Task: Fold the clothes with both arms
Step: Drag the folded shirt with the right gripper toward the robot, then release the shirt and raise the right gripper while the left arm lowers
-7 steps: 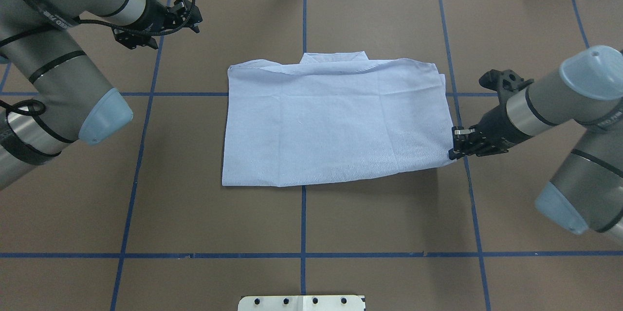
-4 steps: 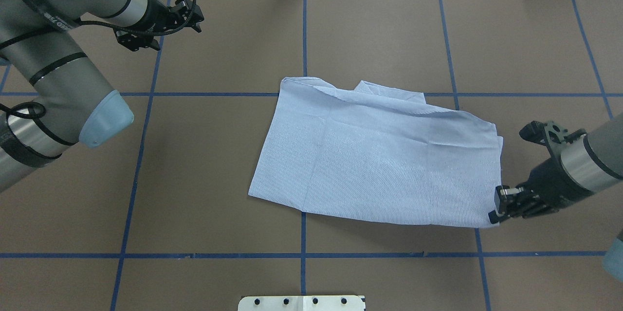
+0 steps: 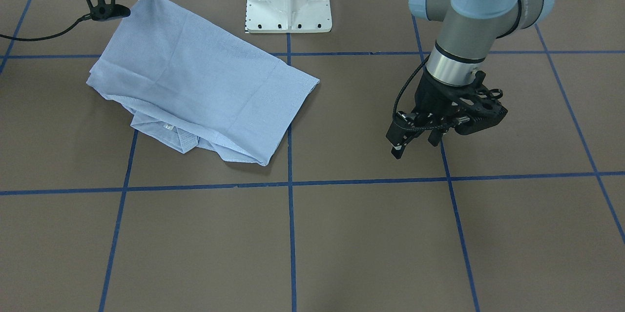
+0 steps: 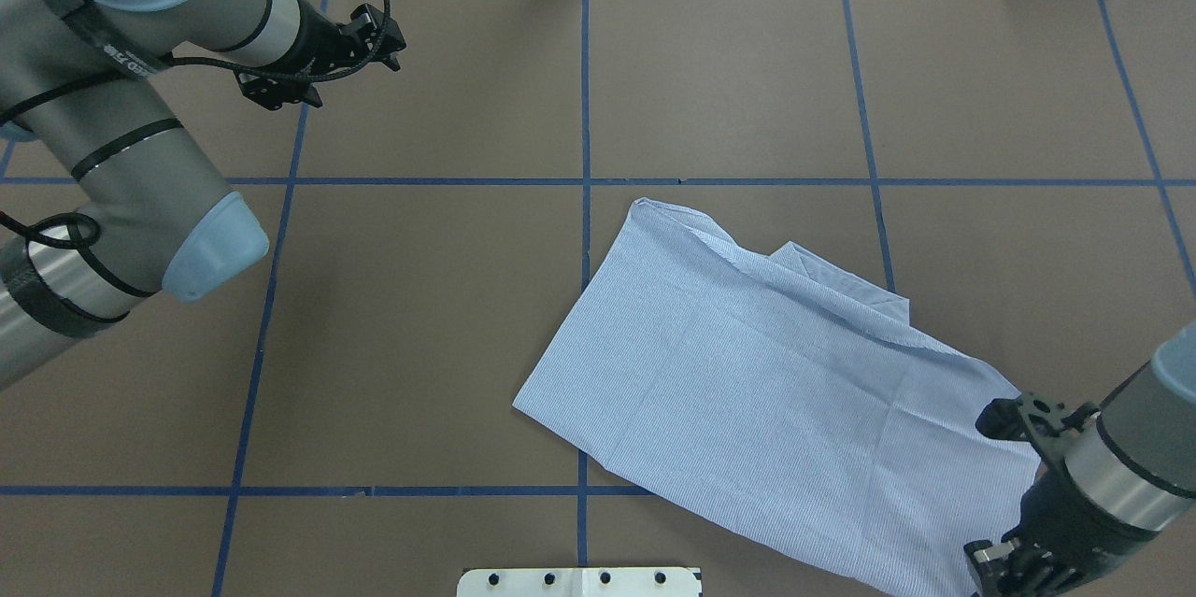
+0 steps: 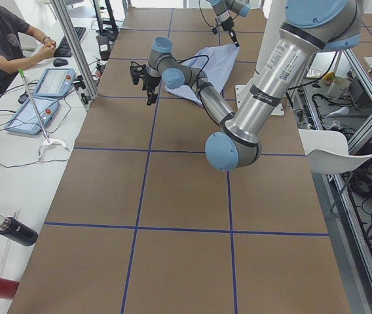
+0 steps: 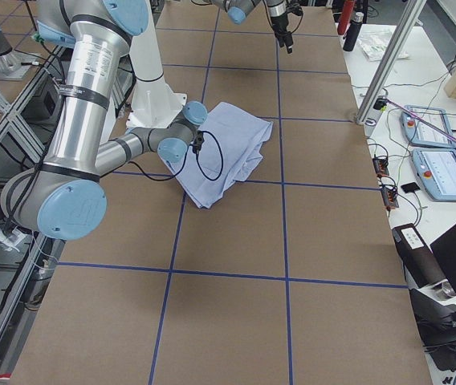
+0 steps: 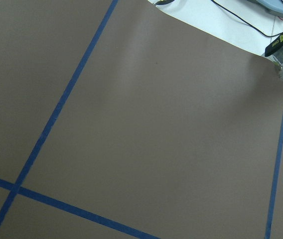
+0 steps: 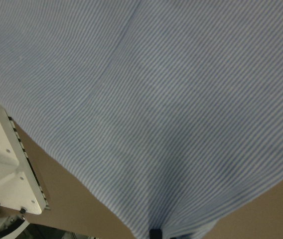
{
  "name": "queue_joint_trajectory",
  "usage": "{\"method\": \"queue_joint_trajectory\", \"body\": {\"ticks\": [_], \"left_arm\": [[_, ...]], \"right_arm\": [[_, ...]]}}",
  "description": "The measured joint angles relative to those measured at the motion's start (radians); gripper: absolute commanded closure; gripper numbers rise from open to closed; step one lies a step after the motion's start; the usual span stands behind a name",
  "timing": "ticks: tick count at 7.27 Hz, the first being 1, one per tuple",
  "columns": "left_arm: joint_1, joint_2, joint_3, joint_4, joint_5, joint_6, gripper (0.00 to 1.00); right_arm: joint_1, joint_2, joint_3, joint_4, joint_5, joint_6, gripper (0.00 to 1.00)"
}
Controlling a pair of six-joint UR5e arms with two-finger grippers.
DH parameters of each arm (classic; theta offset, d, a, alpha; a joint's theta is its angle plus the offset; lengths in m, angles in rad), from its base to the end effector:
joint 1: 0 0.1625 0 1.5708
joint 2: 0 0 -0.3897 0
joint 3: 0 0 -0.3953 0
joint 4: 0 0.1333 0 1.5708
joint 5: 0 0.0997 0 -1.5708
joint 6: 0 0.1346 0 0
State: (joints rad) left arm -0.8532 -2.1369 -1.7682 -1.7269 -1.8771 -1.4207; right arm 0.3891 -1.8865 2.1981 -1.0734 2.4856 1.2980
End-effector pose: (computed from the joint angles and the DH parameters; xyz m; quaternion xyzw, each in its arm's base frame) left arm 0.3622 -0.5560 0.2166 0.0910 0.4503 -0.2414 0.8548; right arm -0.3447 -0.1701 0.3963 -0.2692 -0.4659 -0.1256 0.8335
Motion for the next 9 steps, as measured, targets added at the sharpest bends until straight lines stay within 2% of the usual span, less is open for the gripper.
{"method": "queue_joint_trajectory", "body": {"ticks": [2,3,5,6,8,9], "left_arm": [[0.010,0.004,-0.016,0.001,0.011,-0.002,0.01],[0.013,0.005,-0.020,0.001,0.012,-0.003,0.01],[0.036,0.006,-0.025,0.000,0.013,-0.003,0.01],[0.057,0.006,-0.029,-0.003,0.013,-0.001,0.01],[0.129,0.006,-0.062,-0.007,0.020,-0.002,0.01],[0.176,0.006,-0.076,-0.008,0.039,-0.022,0.01]], "right_arm": [[-0.156,0.042,0.004,0.029,-0.025,0.182,1.00],[-0.204,0.061,0.003,0.044,-0.044,0.252,0.01],[-0.201,0.077,-0.011,0.054,-0.058,0.295,0.00],[-0.148,0.089,-0.022,0.054,-0.060,0.298,0.00],[0.075,0.210,-0.081,0.055,-0.071,0.288,0.00],[0.188,0.290,-0.121,0.054,-0.109,0.271,0.00]]}}
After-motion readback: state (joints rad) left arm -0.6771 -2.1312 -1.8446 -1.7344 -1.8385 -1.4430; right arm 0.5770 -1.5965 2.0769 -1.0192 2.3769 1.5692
